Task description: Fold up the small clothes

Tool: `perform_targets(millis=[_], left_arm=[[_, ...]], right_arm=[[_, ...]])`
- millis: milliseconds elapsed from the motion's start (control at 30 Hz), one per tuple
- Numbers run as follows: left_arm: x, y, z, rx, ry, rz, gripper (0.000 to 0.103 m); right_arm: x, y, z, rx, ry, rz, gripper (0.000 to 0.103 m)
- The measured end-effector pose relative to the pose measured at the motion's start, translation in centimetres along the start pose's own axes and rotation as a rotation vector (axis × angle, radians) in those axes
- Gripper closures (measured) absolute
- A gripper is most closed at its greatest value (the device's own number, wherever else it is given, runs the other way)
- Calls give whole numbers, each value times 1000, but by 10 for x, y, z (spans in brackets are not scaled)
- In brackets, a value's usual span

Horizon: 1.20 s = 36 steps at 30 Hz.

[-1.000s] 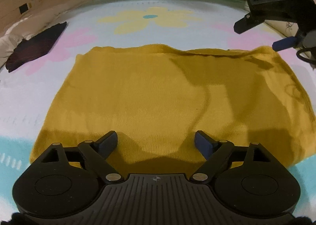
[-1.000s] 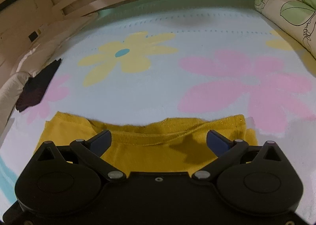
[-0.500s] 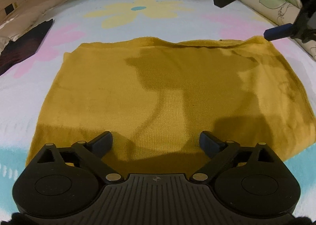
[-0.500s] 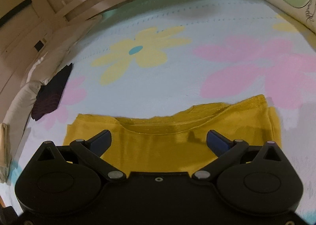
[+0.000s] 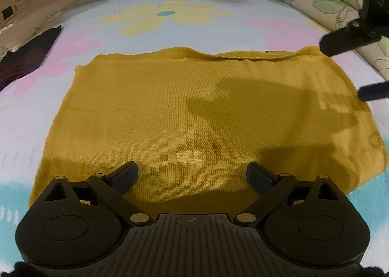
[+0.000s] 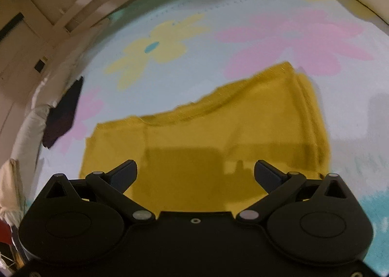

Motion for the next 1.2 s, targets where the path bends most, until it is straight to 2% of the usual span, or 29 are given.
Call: perform_targets(millis=[100, 233, 300, 333, 367, 400, 500, 633, 867, 1000, 1200], left_arm=[[1, 0, -1, -3, -24, -7, 5], [1, 0, -4, 10, -73, -1, 7], [-1, 0, -7, 10, -85, -12, 12], [-3, 1, -9, 11, -84, -17, 14], [-6, 2, -12, 13, -77, -22, 20], [-8, 3, -15, 12, -70, -26, 21], [-15, 6, -28, -6, -37, -25, 21], [-19, 7, -45, -47, -24, -16, 21], [-7, -6, -73, -132, -35, -20, 21], [9, -15, -80, -173, -49, -42, 21], [39, -14, -85, -157, -80, -56, 21]], right_arm=[[-2, 5, 1, 28, -18, -14, 1], [-5, 1, -3, 4, -21, -34, 1], [-8, 0, -3, 0, -18, -49, 1], [-9, 0, -4, 0, -18, -54, 1], [-10, 0, -4, 0, -18, -58, 1], [-11, 1, -5, 1, -17, -60, 1], [-16, 8, -8, 15, -7, -70, 1], [-24, 16, -13, 61, -10, -133, 0], [-40, 47, -26, 182, 21, -225, 1], [-42, 72, -27, 235, 24, -225, 0], [-29, 103, -23, 302, 3, -172, 0]])
Point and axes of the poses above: each gripper's, at about its wrist camera, not at the fingertips, and x roughly the way its jaws point, y to its right, z to its underside, the point moved 10 cm from there along x, roughly the way its jaws point, and after that the axes turned 10 degrees about y, right-handed, at the moved point
